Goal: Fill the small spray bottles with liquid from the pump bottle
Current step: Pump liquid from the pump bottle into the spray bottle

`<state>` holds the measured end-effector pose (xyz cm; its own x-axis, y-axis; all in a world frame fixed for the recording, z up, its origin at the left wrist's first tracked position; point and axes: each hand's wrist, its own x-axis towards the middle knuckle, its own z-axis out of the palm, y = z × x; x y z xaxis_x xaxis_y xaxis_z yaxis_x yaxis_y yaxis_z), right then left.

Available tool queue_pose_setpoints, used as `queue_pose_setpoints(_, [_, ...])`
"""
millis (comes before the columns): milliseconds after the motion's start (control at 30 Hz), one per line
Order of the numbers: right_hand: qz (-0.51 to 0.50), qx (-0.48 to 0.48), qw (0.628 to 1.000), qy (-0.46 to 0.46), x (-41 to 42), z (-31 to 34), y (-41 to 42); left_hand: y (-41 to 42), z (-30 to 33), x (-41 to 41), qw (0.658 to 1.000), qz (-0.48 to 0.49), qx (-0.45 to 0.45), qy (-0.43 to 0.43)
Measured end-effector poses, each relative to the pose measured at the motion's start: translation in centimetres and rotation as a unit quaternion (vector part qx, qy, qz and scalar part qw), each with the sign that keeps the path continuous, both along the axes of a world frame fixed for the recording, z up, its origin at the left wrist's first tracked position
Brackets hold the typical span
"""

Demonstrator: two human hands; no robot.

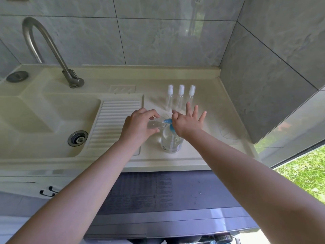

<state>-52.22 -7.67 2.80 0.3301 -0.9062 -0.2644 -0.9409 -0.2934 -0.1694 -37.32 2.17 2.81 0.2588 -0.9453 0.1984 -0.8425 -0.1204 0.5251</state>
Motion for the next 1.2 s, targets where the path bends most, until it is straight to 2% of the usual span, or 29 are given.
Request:
queue_pose_setpoints(267, [0.016, -0.092, 0.994, 0.048, -0.5, 0.4, -0.8, 0.3, -0.1, 0.1, 1.0, -0.004, -0.001, 0.01])
queue_pose_setpoints(400, [0.004, -0.046, 0.998, 0.031, -0.3, 0.0, -0.3, 0.2, -0.1, 0.0, 1.0, 0.0, -0.003, 0.01])
queue_pose_setpoints(633, [0.018, -0.103, 0.992, 0.073, -0.7, 0.7, -1.2, 0.5, 0.3, -0.1, 1.0, 0.006, 0.003, -0.005])
queue_pose_setpoints(767, [0.022, -0.063, 0.996, 0.053, -0.8, 0.2, -0.6, 0.7, 0.3, -0.3, 1.0, 0.007, 0.006, -0.009])
queue_pose_setpoints(967, [0.033, -0.095, 0.993, 0.07, -0.7, 1.2, -1.4, 1.1, 0.5, -0.6, 1.0, 0.012, 0.005, -0.013])
queue_pose_setpoints(1133, [0.021, -0.038, 0.999, 0.032, -0.3, 0.5, -0.6, 1.1, 0.5, -0.6, 1.0, 0.019, 0.001, -0.009])
queue_pose_setpoints(1200, [0.016, -0.044, 0.998, 0.036, -0.3, 0.6, -0.8, 1.1, 0.5, -0.7, 1.0, 0.02, 0.003, -0.01])
